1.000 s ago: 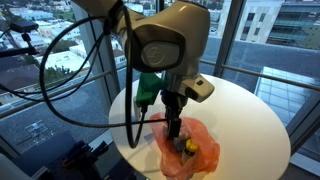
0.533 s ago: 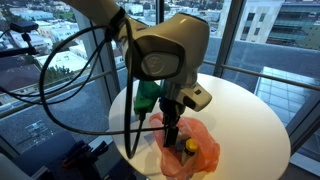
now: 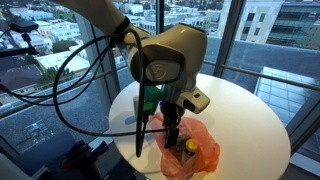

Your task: Remove the blue box from the plastic

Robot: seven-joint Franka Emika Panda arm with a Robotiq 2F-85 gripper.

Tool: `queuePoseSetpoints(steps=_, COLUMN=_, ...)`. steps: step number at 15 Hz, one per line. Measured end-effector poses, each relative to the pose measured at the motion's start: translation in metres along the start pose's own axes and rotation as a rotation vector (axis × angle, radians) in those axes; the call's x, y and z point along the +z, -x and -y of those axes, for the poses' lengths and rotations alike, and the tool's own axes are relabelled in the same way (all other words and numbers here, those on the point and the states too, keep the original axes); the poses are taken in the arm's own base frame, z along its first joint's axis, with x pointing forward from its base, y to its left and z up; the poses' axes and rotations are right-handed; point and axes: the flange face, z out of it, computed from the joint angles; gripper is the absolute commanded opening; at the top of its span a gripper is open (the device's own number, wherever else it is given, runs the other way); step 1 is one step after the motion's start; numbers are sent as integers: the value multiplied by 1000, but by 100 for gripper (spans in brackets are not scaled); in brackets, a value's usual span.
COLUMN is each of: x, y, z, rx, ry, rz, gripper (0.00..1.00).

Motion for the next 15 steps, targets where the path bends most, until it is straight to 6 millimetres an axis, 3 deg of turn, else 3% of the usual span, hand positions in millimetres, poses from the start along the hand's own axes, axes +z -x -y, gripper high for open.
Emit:
queuePoseSetpoints(steps=6, x=-3, y=-9, z=16, rx=-24, ry=-11, rz=-60, gripper=100)
queuePoseSetpoints(steps=15, x=-3, y=-24, z=22, rx=-21, ry=-26, rz=-124, gripper=100)
